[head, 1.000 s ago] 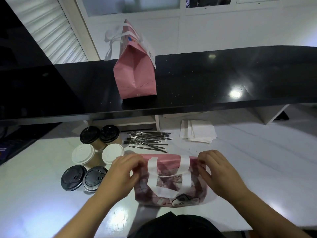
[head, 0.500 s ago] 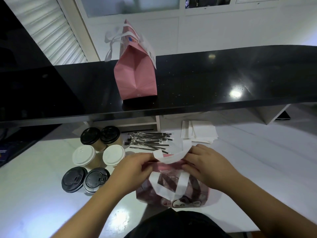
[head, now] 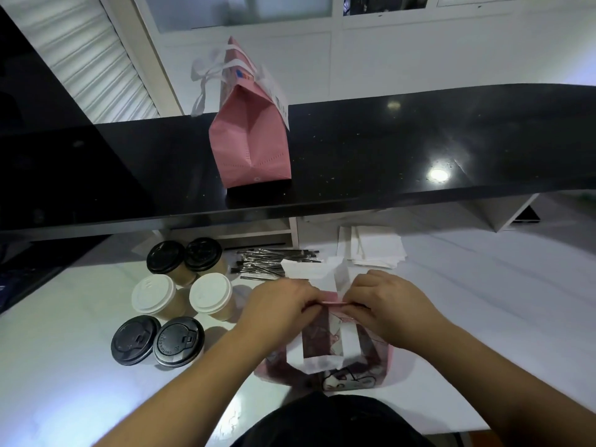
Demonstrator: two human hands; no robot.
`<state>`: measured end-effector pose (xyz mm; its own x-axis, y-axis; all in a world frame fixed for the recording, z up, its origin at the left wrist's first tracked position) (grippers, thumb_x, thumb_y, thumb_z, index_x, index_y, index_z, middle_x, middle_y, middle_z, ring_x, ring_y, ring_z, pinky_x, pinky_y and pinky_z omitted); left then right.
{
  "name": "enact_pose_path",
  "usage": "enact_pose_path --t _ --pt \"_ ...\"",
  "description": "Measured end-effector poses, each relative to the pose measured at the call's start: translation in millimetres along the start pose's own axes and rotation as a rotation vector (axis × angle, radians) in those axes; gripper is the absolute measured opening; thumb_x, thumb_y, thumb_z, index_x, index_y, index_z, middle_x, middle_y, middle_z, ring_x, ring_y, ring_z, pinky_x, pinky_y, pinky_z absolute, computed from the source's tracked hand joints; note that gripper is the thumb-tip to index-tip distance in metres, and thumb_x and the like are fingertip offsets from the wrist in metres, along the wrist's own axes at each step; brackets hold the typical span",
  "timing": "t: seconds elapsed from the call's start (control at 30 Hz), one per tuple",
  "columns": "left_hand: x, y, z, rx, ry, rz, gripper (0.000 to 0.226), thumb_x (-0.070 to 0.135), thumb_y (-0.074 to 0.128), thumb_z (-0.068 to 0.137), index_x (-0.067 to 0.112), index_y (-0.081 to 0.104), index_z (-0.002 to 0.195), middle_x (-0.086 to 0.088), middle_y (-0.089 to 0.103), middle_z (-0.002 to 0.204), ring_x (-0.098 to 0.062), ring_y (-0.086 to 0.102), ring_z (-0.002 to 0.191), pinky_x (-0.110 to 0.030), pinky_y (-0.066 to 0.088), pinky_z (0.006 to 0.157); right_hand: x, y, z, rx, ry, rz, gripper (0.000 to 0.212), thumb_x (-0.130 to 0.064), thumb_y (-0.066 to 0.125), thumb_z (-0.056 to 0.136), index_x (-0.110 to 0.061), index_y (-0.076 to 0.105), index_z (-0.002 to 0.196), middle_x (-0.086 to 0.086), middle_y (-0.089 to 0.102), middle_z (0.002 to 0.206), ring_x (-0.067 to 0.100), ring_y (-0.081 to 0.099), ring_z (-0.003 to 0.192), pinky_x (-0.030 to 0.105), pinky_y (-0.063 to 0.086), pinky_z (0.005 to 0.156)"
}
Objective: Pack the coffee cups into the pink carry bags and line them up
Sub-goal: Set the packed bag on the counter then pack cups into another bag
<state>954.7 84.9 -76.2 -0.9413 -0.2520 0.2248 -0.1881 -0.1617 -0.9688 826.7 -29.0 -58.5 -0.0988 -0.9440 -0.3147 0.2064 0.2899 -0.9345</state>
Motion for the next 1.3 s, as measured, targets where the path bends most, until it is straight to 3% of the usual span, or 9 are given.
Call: enact_pose_path --t 0.1,0.27,0.43,0.67,0.87,1.0,1.13,1.23,1.3 --pt "-3 -2 -1 0.015 -0.016 -0.015 0.029 0.053 0.063 0.096 0.062 0.066 0.124 0.025 0.075 0.095 -0.004 0.067 0.084 -0.015 0.017 0.048 13 -7 -13 0.016 0.028 0.014 0.021 -0.04 0.068 0.095 -0.022 0.079 0.095 -0.008 0.068 0.087 0.016 0.062 0.079 0.032 0.054 0.064" --pt "-6 1 -1 -0.042 -0.018 -0.054 0.029 0.052 0.061 0.098 0.057 0.067 0.126 0.025 0.074 0.097 -0.004 0.066 0.085 -0.021 0.038 0.053 27 -14 -26 0.022 0.05 0.034 0.017 -0.035 0.071 0.094 -0.02 0.08 0.093 -0.008 0.067 0.082 0.013 0.062 0.073 0.029 0.054 0.06" --pt "-26 -3 -10 -0.042 -0.063 0.001 0.027 0.053 0.062 0.096 0.045 0.073 0.12 0.016 0.071 0.095 -0.012 0.065 0.09 -0.029 0.045 0.062 33 -13 -28 0.017 0.051 0.064 0.015 -0.034 0.072 0.094 -0.021 0.081 0.095 -0.009 0.067 0.082 0.012 0.061 0.072 0.03 0.056 0.06" --pt "-70 -23 -39 -0.03 -0.176 -0.151 0.016 0.032 0.079 0.091 0.034 0.082 0.106 0.013 0.076 0.095 -0.015 0.069 0.09 -0.035 0.055 0.076 39 -12 -29 0.0 0.043 0.094 0.013 -0.026 0.072 0.094 -0.021 0.082 0.102 -0.009 0.071 0.088 0.011 0.065 0.077 0.03 0.06 0.064" --pt "-70 -30 -45 0.013 -0.129 -0.194 0.022 0.018 0.084 0.089 0.028 0.084 0.109 0.007 0.081 0.102 -0.018 0.075 0.092 -0.026 0.055 0.08 45 -12 -30 -0.079 0.065 0.12 0.02 -0.018 0.07 0.096 -0.022 0.08 0.112 -0.01 0.072 0.095 0.009 0.066 0.082 0.009 0.046 0.071" --pt "-72 -33 -47 0.023 -0.13 -0.226 0.027 0.013 0.081 0.09 0.031 0.084 0.11 0.01 0.081 0.106 -0.014 0.075 0.094 -0.027 0.057 0.082 46 -13 -33 -0.109 0.092 0.138 0.024 -0.015 0.068 0.098 -0.023 0.079 0.117 -0.011 0.071 0.098 0.009 0.066 0.084 0.017 0.053 0.073" --pt "-74 -30 -47 0.009 -0.149 -0.24 0.022 0.02 0.08 0.091 0.032 0.084 0.11 0.016 0.08 0.103 -0.007 0.072 0.092 -0.008 0.046 0.078 44 -16 -34 -0.157 0.151 0.134 0.026 -0.031 0.066 0.097 -0.035 0.075 0.12 -0.025 0.064 0.093 0.002 0.061 0.082 0.024 0.055 0.074" --pt "-71 -30 -46 0.036 -0.154 -0.253 0.02 0.022 0.08 0.09 0.034 0.082 0.106 0.031 0.069 0.095 0.003 0.063 0.09 -0.001 0.036 0.078 33 -9 -32 -0.224 0.203 0.012 0.063 -0.068 0.057 0.082 -0.047 0.047 0.14 -0.034 0.053 0.105 -0.001 0.051 0.094 0.023 0.053 0.082" --pt "-68 -30 -43 0.034 -0.153 -0.245 0.017 0.029 0.079 0.091 0.037 0.08 0.105 0.033 0.066 0.095 0.006 0.058 0.091 -0.004 0.037 0.079 19 -4 -24 -0.216 0.185 -0.055 0.073 -0.07 0.054 0.075 -0.044 0.042 0.142 -0.028 0.055 0.117 0.002 0.052 0.105 0.026 0.053 0.085"
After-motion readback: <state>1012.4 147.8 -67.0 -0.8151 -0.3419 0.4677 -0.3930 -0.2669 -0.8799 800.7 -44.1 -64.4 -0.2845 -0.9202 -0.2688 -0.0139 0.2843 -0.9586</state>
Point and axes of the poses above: each hand's wrist, its own z-axis towards the middle knuckle, its own y-axis out of the palm, x = y × z, the point moved 6 cm from there along z, towards the middle knuckle
